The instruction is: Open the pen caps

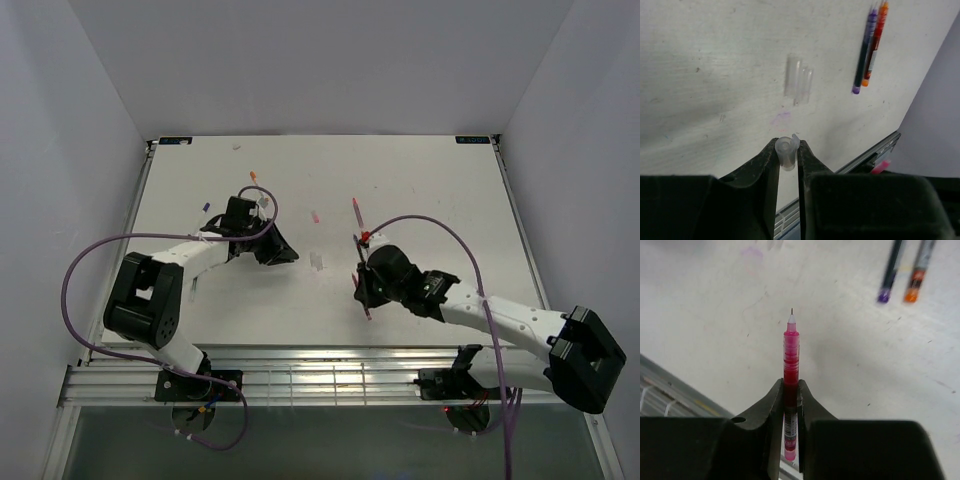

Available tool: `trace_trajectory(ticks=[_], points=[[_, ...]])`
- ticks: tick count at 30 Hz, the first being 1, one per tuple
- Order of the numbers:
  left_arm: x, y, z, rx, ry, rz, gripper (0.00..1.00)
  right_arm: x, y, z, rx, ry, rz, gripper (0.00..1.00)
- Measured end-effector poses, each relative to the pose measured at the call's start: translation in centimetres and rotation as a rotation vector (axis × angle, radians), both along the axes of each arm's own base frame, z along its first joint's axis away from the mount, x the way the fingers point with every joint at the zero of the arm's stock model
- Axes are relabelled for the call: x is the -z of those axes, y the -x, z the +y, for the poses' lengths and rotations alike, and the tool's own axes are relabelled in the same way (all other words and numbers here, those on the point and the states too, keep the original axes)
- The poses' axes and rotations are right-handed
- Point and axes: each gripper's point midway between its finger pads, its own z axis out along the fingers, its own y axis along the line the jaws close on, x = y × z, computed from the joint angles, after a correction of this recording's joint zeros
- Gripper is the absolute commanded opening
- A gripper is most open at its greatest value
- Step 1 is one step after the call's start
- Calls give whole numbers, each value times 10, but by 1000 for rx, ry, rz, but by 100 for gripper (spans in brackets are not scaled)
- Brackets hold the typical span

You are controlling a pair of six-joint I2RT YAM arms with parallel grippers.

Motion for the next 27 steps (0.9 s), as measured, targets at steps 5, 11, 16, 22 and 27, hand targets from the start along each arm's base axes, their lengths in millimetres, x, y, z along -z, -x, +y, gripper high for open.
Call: trace_trajectory(ticks=[5, 11, 16, 22, 27], points=[[18, 17, 6, 26, -32, 39, 5, -17, -64, -19, 102, 21, -41, 8], [32, 8, 3, 55, -47, 52, 9, -27, -128, -43, 179, 93, -74, 8], [48, 0, -2, 76, -56, 84, 16, -24, -163, -67, 226, 137, -71, 8], [55, -6, -12, 105, -54, 91, 22, -5, -186, -99, 274, 170, -16, 8], [57, -7, -19, 124, -44, 99, 25, 18, -190, -104, 251, 177, 47, 8]])
